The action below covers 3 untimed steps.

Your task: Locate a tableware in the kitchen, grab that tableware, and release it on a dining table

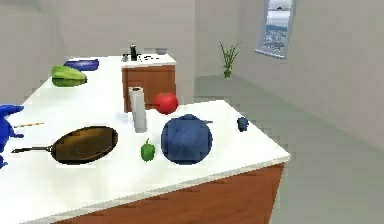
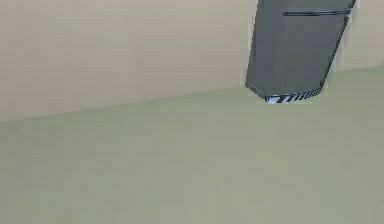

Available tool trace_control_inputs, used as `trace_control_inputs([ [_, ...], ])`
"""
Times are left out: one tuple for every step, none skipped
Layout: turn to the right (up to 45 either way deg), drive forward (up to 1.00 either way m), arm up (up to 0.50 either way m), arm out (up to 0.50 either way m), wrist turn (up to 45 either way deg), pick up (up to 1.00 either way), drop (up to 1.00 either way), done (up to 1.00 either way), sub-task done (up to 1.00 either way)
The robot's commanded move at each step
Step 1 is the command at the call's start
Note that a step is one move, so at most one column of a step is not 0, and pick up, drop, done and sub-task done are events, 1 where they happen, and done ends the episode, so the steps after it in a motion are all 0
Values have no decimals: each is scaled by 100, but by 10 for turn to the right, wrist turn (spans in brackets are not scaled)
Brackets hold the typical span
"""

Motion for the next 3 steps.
trace_control_inputs([
  [120, 0, 0, 0, 0, 0, 0, 0, 0],
  [0, 25, 0, 0, 0, 0, 0, 0, 0],
  [-450, 0, 0, 0, 0, 0, 0, 0, 0],
])
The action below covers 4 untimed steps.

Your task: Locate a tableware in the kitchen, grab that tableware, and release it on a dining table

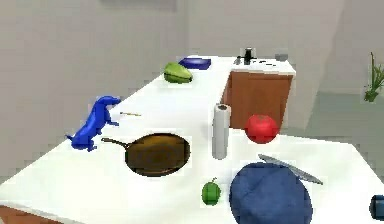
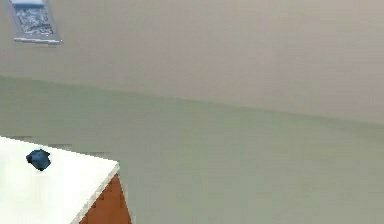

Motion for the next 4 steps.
trace_control_inputs([
  [-450, 0, 0, 0, 0, 0, 0, 0, 0],
  [-150, 0, 0, 0, 0, 0, 0, 0, 0],
  [0, 0, 50, 0, 0, 0, 0, 0, 0],
  [0, 0, 38, 0, 0, 0, 0, 0, 0],
])
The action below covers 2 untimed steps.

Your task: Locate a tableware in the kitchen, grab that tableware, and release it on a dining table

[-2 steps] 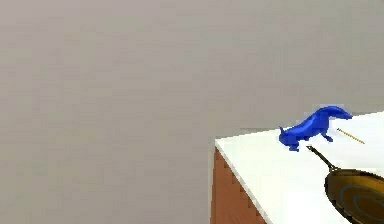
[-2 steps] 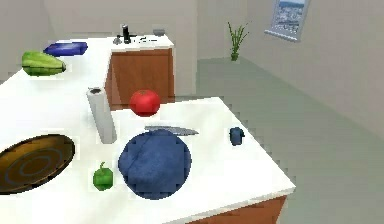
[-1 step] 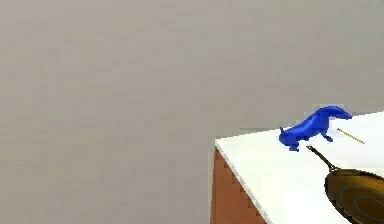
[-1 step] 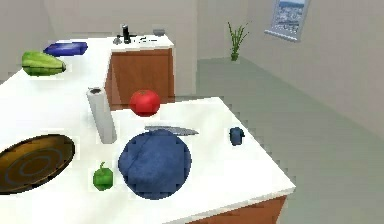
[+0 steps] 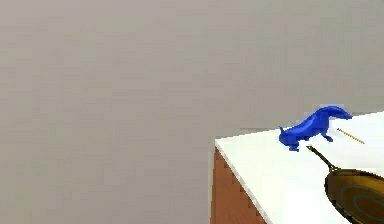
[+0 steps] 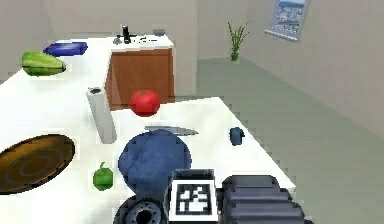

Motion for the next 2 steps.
trace_control_inputs([
  [0, 0, 0, 24, 0, 0, 0, 0, 0],
  [0, 0, 0, 0, 450, 0, 0, 0, 0],
])
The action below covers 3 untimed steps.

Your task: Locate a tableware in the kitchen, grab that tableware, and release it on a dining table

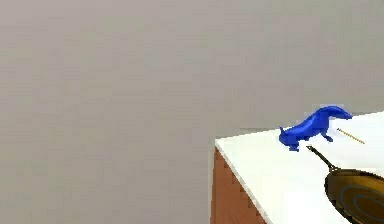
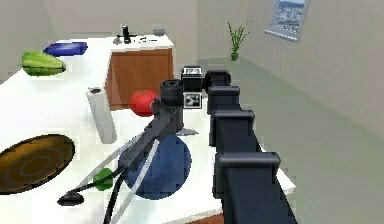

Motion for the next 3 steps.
trace_control_inputs([
  [0, 0, 0, 0, 450, 0, 0, 0, 0],
  [0, 0, 0, 0, 450, 0, 0, 0, 0],
  [0, 0, 0, 0, 270, 0, 0, 0, 0],
])
